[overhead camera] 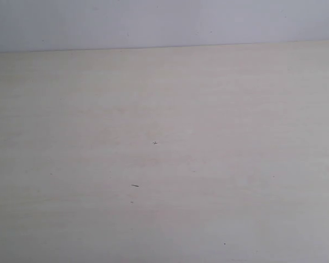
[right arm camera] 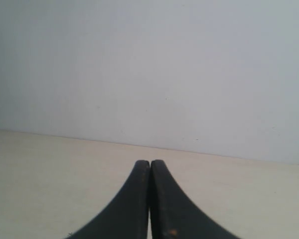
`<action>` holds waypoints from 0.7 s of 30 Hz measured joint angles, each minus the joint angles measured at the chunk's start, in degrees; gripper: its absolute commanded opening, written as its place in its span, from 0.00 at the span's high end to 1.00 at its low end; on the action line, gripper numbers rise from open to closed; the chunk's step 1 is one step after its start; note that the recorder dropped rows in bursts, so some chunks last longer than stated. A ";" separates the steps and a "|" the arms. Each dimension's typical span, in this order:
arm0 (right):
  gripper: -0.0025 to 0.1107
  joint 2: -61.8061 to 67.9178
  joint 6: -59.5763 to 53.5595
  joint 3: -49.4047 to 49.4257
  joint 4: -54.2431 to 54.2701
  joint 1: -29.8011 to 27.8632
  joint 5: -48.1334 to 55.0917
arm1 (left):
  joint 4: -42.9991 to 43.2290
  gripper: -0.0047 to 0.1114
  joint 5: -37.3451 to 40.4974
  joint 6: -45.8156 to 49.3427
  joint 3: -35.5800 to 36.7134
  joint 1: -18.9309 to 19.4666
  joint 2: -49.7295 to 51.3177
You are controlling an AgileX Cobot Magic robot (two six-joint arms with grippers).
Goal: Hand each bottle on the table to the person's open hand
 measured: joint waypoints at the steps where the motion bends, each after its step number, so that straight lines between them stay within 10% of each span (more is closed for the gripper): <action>1: 0.98 0.00 0.00 0.00 0.00 0.00 0.00 | 0.00 0.96 0.00 0.00 0.00 0.00 0.00; 21: 0.98 0.00 0.75 7.46 0.61 -12.12 -7.27 | 0.00 0.96 0.00 0.14 0.00 0.00 0.00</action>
